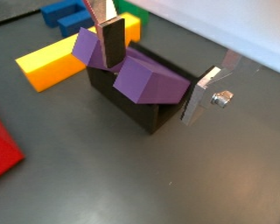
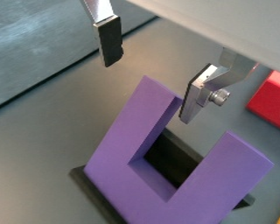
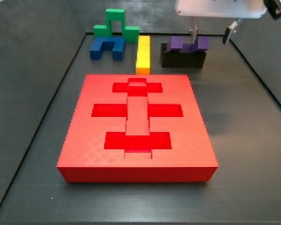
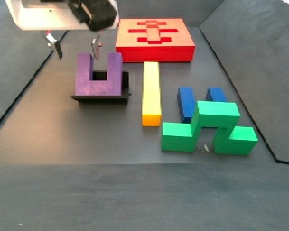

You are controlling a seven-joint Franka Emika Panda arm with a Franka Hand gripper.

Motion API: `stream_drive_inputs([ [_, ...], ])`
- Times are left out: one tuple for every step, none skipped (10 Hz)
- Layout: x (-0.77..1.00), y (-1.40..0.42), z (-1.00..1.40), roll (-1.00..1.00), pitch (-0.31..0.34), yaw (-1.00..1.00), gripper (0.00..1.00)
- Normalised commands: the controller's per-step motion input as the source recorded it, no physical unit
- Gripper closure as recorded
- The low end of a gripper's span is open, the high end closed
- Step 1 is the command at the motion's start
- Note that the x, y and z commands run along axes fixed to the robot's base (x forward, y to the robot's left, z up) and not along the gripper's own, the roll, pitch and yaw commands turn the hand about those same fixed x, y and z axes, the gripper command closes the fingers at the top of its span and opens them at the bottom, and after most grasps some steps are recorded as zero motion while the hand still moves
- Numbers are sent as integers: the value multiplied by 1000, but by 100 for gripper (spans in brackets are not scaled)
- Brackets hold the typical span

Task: Pick up the purple object. Move up. Place the purple object on the fixture. Regrasp the purple object. Move to above the board. Insert the purple object.
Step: Regrasp the purple object.

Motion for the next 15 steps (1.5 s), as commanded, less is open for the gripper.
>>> stream_drive_inputs([
  [-37, -54, 0, 1000, 0, 177, 0],
  [-34, -60, 0, 1000, 0, 180, 0],
  [-20, -77, 0, 1000, 0, 174, 0],
  [-11, -83, 0, 1000, 0, 174, 0],
  [-9, -91, 0, 1000, 0, 177, 0],
  [-23, -123, 0, 1000, 0, 180, 0],
  [-14, -126, 0, 1000, 0, 174, 0],
  [0, -143, 0, 1000, 0, 157, 0],
  [0, -171, 0, 1000, 0, 143, 0],
  [0, -197, 0, 1000, 0, 129, 0],
  [69, -197, 0, 1000, 0, 97, 0],
  [189, -160, -151, 1000, 0, 40, 0],
  [203, -129, -154, 1000, 0, 43, 0],
  [220, -109, -143, 1000, 0, 54, 0],
  [160, -134, -126, 923, 0, 51, 0],
])
